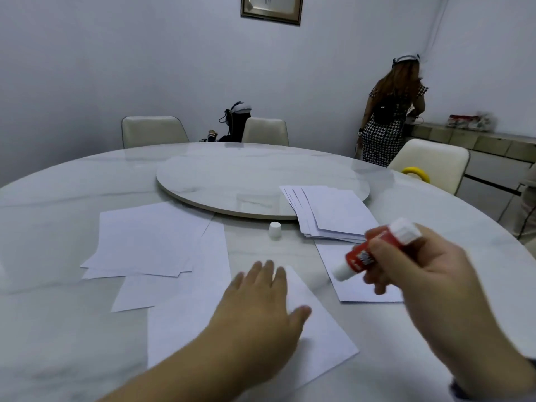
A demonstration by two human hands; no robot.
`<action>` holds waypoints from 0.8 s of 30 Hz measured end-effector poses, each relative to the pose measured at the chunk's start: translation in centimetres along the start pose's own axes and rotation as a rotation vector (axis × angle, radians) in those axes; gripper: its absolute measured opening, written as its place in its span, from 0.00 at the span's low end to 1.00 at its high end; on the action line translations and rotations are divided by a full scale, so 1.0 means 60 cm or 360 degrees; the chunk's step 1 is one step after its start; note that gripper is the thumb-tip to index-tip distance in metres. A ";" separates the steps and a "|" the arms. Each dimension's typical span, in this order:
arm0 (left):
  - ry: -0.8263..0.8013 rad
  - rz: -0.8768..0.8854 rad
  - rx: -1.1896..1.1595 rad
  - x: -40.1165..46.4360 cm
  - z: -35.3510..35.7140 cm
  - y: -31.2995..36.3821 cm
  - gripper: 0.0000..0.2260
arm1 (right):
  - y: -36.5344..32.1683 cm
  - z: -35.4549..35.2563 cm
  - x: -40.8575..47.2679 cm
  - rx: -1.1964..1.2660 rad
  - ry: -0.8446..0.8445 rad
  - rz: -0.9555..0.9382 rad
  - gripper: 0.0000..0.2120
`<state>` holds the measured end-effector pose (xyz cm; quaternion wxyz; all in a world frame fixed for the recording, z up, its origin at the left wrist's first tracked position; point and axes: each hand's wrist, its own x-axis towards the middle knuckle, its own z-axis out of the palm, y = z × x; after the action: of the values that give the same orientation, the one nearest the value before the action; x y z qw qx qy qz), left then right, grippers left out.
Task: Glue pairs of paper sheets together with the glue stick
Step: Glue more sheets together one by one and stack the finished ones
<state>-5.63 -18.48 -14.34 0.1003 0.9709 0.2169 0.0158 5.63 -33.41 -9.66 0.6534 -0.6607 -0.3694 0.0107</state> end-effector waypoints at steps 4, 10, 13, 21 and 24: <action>-0.0295 0.0020 0.0140 0.004 0.019 -0.002 0.31 | 0.022 0.042 0.019 -0.0418 -0.0167 0.0007 0.02; -0.0216 0.0177 0.0091 0.001 0.018 -0.020 0.29 | 0.063 0.061 0.030 -0.0656 -0.0271 0.0045 0.04; -0.0193 0.0181 0.0100 -0.002 0.022 -0.019 0.29 | 0.072 0.062 0.032 -0.0691 -0.0314 0.0061 0.04; -0.0227 0.0174 0.0140 0.003 0.020 -0.019 0.30 | 0.049 0.037 0.006 -0.0857 -0.0487 -0.0039 0.07; -0.0231 0.0173 0.0145 0.004 0.021 -0.021 0.30 | 0.027 0.021 -0.023 -0.0846 -0.0589 0.0010 0.14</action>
<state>-5.86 -17.53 -15.84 0.0704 0.9834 0.1564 -0.0592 4.76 -32.83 -11.92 0.3798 -0.7961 -0.4697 0.0360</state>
